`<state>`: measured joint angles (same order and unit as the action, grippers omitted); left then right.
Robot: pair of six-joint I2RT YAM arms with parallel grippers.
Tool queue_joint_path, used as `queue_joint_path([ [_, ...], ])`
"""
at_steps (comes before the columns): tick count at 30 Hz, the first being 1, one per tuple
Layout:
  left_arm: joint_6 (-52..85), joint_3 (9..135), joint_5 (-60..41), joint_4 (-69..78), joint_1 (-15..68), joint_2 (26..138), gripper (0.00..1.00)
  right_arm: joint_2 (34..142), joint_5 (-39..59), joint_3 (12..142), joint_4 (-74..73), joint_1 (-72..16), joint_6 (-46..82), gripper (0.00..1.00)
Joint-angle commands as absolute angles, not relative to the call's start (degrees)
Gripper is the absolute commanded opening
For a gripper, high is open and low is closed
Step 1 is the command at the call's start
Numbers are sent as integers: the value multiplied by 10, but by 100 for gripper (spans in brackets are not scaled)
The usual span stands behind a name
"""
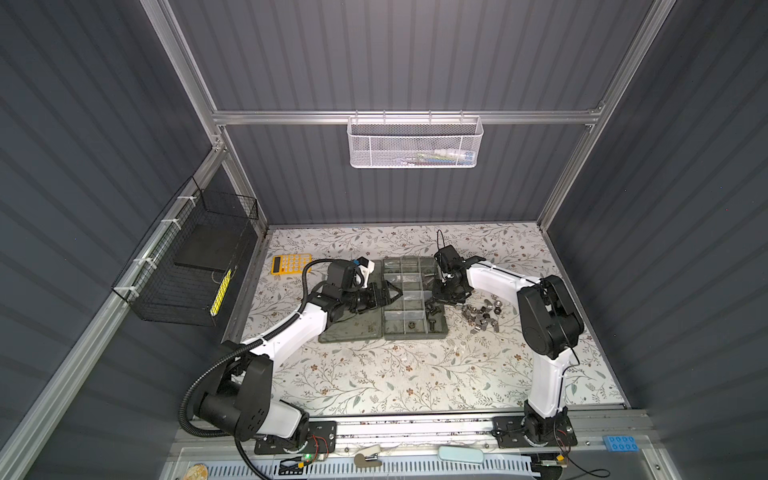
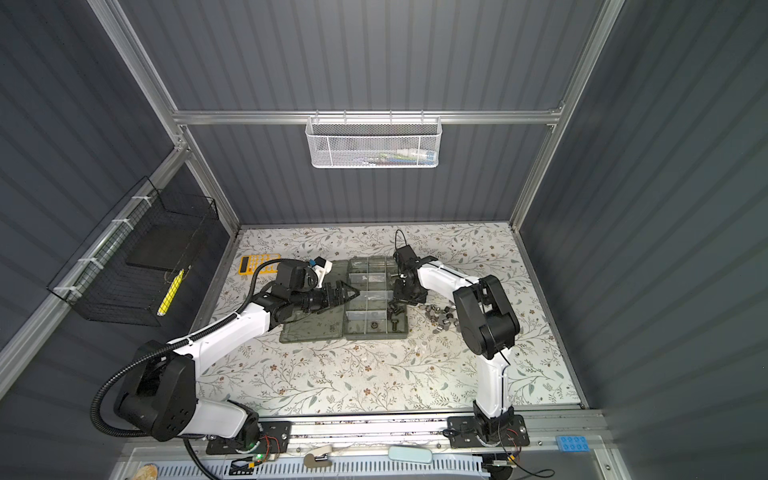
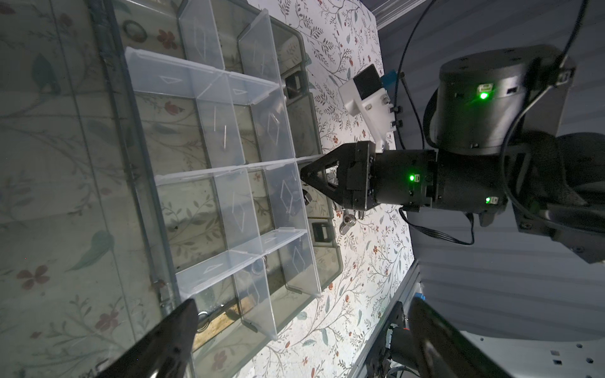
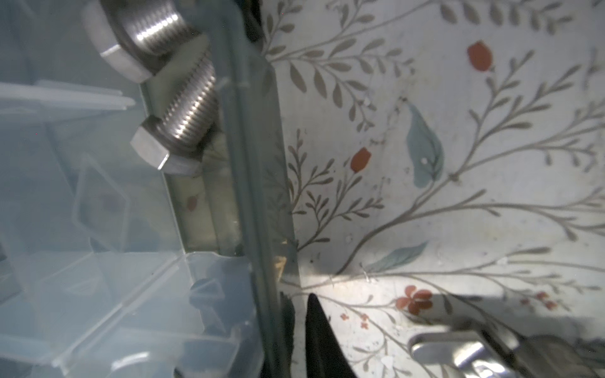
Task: Sort the screws and nuts into containers
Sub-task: 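Move the empty right gripper back over the nut pile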
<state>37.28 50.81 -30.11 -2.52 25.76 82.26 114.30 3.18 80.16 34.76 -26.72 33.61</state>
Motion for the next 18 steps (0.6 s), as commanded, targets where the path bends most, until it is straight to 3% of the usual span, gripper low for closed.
queue_joint_path([
  [1, 377, 501, -314, -20, 253, 817, 100, 1157, 11, 819, 343, -258, 347, 16],
  [18, 379, 505, -315, -19, 253, 818, 100, 1185, 33, 862, 337, -228, 354, 15],
])
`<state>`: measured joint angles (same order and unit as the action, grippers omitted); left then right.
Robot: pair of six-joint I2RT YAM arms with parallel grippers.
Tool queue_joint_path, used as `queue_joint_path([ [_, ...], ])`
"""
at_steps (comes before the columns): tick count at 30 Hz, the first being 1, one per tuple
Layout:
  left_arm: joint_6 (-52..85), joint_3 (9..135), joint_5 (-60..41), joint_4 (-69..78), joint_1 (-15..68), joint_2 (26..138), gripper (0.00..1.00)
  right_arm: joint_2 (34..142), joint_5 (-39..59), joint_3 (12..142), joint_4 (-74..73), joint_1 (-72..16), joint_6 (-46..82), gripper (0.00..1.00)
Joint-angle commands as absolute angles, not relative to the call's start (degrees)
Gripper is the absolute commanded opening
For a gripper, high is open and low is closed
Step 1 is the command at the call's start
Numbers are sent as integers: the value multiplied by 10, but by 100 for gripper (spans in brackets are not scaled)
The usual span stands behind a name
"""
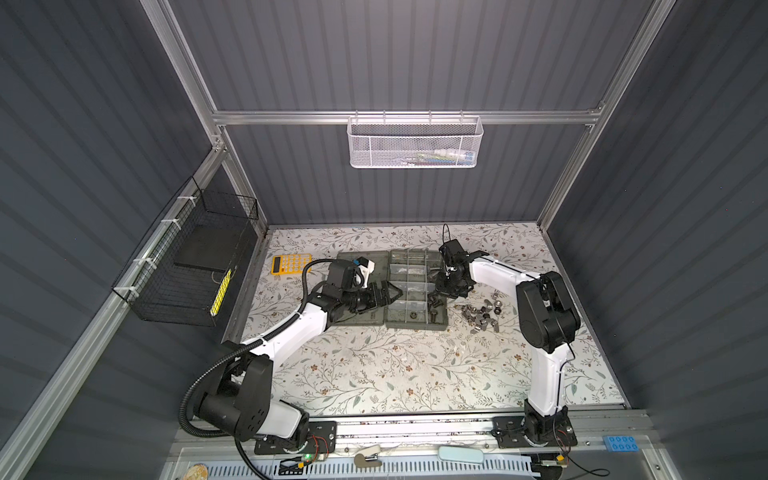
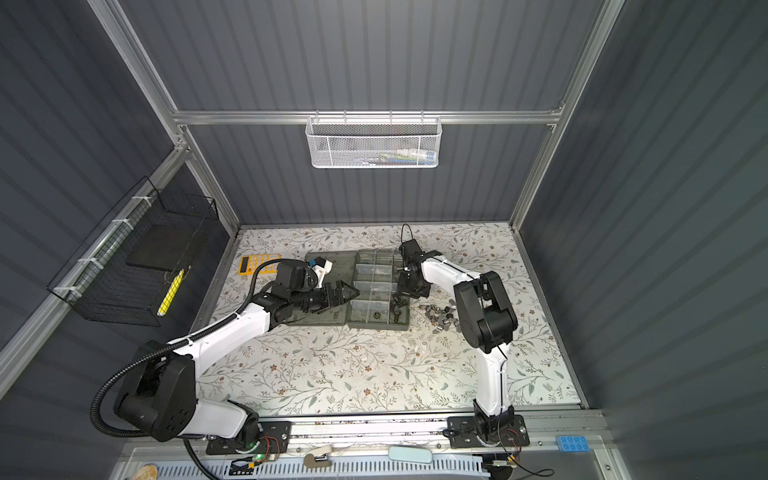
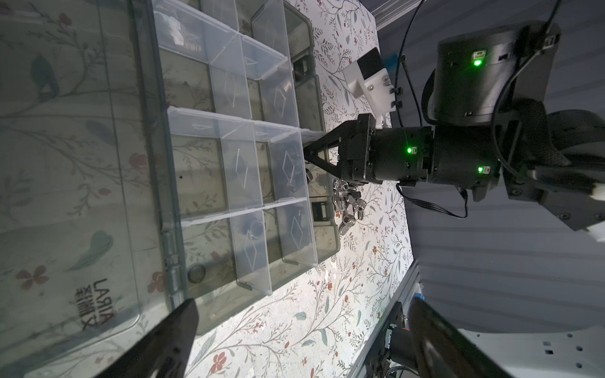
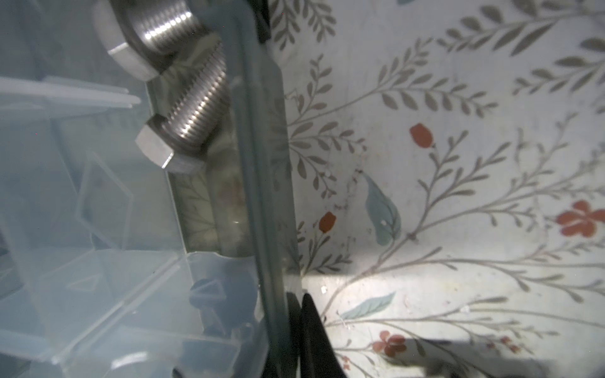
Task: Sort the screws and nuts into containers
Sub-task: 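Move the empty right gripper back over the nut pile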
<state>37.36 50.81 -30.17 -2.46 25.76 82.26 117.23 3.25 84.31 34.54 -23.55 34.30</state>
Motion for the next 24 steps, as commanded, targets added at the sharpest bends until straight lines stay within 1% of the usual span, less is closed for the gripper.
queue_joint_path([
  [1, 380, 505, -316, -19, 253, 818, 100, 1186, 36, 865, 338, -227, 350, 16],
  [7, 390, 503, -323, -7, 253, 820, 100, 1198, 49, 890, 355, -220, 318, 21],
  [10, 391, 504, -322, -4, 257, 821, 100, 1181, 44, 884, 359, -219, 314, 23],
  [14, 368, 524, -305, -22, 282, 826, 100, 1141, 36, 859, 355, -218, 316, 33],
  [18, 341, 560, -286, -43, 325, 841, 100, 1093, 30, 824, 355, -212, 316, 41],
  [24, 321, 607, -261, -47, 383, 875, 100, 1007, 32, 751, 351, -183, 316, 54],
])
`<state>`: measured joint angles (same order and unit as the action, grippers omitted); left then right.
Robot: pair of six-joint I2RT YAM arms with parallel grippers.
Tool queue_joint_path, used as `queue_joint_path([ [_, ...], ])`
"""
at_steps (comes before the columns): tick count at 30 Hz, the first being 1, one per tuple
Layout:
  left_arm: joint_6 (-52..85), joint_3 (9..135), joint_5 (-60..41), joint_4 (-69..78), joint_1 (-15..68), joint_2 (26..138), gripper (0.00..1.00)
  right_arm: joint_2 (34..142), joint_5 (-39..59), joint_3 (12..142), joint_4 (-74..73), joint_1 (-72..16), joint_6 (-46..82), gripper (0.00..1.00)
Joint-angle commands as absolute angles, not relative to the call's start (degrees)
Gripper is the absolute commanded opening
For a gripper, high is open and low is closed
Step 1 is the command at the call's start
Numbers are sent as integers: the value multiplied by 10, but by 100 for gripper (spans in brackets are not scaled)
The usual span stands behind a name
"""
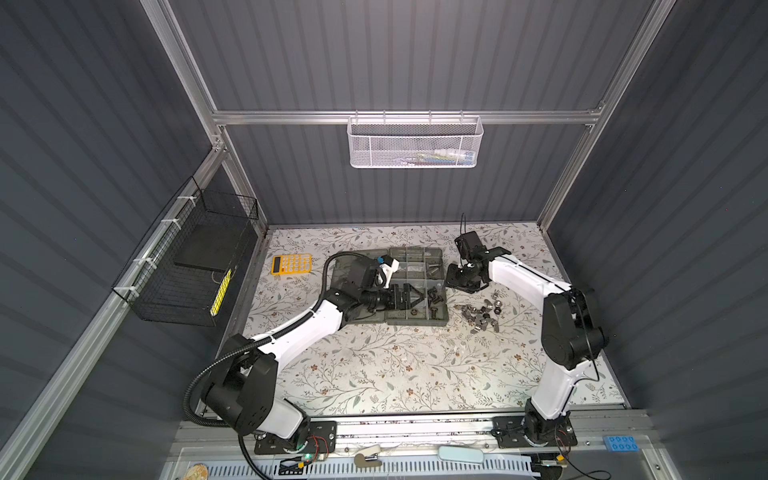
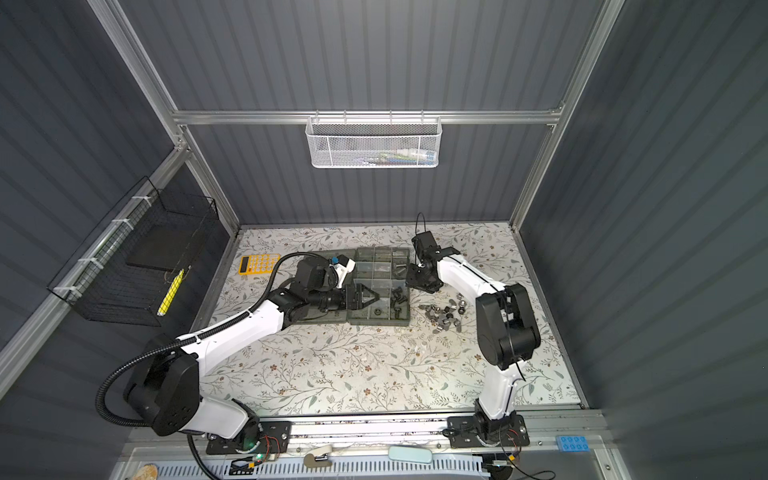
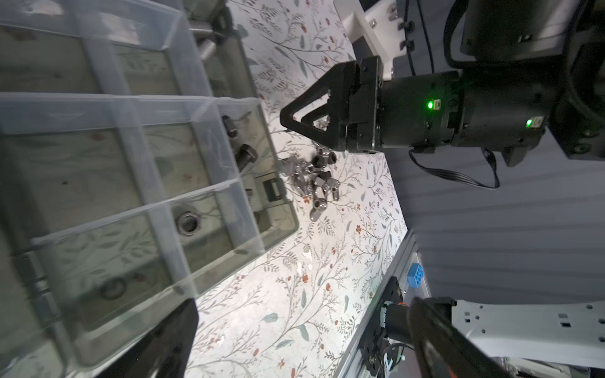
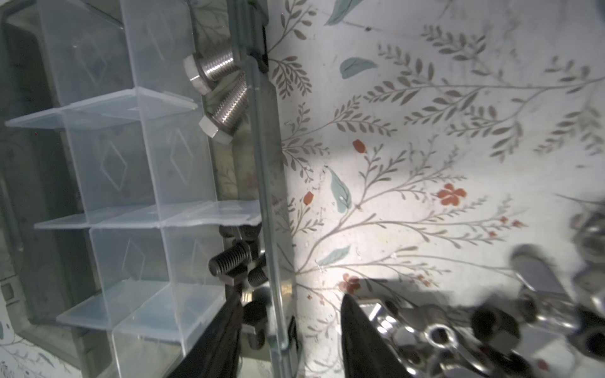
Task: Sort the screws and nuts into containers
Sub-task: 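Move the empty right gripper back over the nut pile, then lower the right gripper and grasp another black hex nut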
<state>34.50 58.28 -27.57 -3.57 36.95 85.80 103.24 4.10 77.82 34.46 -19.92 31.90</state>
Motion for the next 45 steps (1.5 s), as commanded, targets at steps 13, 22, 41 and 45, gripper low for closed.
queue_joint_path([
  [13, 318, 703, -251, -31, 456, 982, 100, 903, 14, 592, 367, -47, 273, 67],
  [22, 320, 776, -267, -30, 476, 1049, 100, 928, 24, 577, 347, 2, 258, 62],
  [41, 319, 802, -278, -32, 480, 1089, 100, 1024, 28, 621, 329, 11, 240, 43],
  [45, 317, 803, -278, -38, 480, 1096, 100, 1030, 28, 629, 331, 11, 238, 40],
])
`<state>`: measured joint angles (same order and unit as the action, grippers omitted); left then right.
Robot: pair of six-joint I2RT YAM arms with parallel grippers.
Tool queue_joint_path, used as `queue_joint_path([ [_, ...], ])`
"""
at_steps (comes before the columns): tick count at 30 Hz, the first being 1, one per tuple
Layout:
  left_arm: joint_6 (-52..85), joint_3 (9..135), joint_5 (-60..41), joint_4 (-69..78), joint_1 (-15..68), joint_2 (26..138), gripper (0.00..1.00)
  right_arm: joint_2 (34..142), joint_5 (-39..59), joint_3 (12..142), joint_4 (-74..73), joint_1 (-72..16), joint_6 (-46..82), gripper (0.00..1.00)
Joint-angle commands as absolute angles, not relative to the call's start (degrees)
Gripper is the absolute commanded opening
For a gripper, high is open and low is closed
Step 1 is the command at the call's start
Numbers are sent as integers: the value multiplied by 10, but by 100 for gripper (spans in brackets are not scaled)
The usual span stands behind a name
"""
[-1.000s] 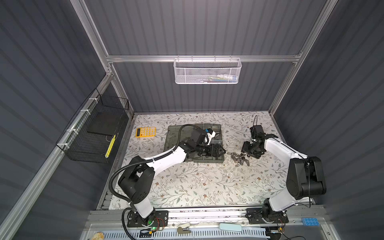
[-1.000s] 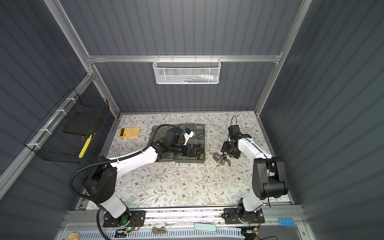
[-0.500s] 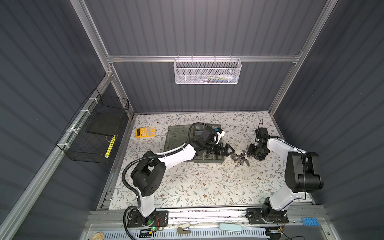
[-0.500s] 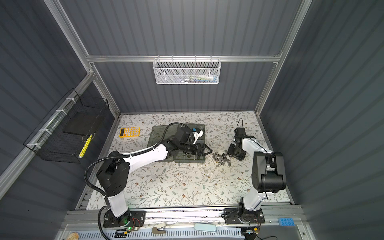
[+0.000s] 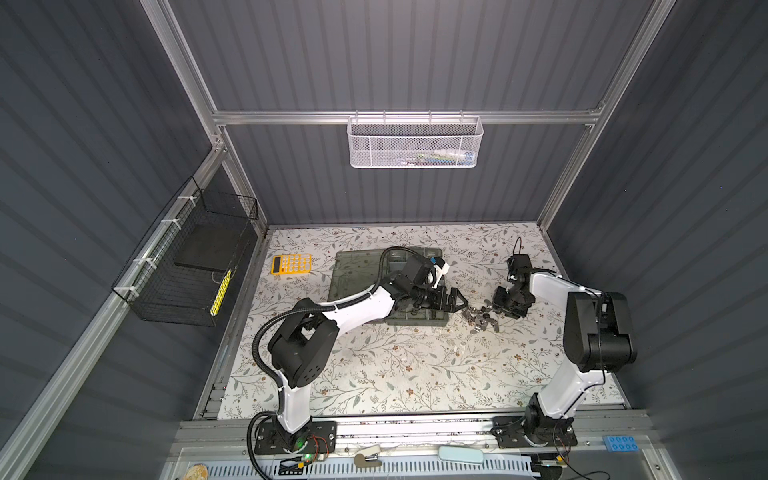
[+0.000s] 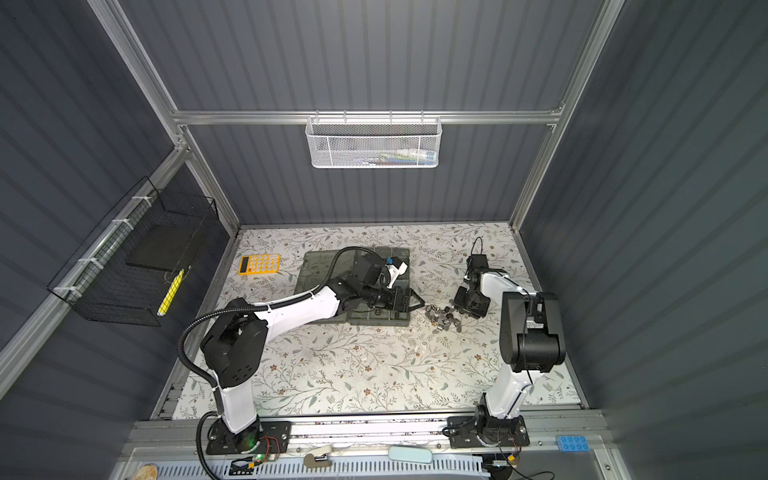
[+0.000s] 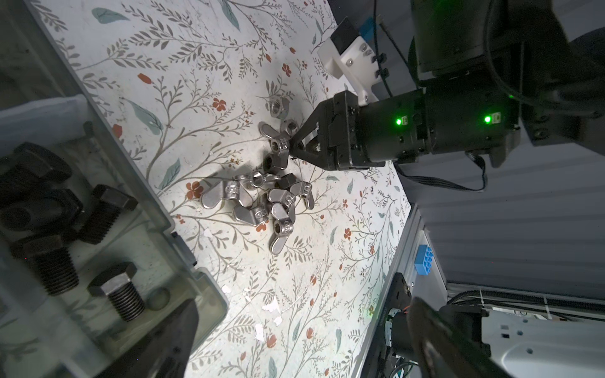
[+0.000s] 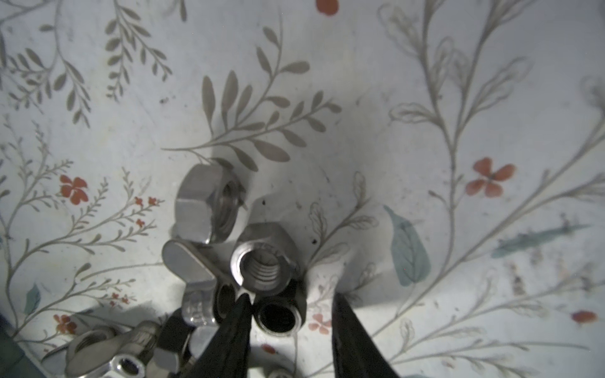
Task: Sort the screws and nuts into containers
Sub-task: 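Lower the right gripper and grasp another black hex nut, then carry the black hex nut over the organizer with the right gripper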
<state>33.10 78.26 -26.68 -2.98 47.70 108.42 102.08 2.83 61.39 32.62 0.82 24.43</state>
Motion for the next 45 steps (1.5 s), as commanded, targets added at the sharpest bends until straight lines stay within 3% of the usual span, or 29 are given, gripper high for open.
queue_joint_path([
  [1, 315, 803, -278, -38, 480, 1097, 100, 1031, 29, 629, 333, 11, 238, 39],
  [15, 311, 822, -272, -47, 480, 1096, 100, 1039, 37, 627, 327, 11, 234, 26],
  [32, 310, 815, -261, -56, 478, 1083, 100, 953, 59, 636, 358, -1, 243, 22],
  [45, 324, 742, -264, -48, 421, 1014, 100, 926, 66, 696, 385, -120, 284, 22],
])
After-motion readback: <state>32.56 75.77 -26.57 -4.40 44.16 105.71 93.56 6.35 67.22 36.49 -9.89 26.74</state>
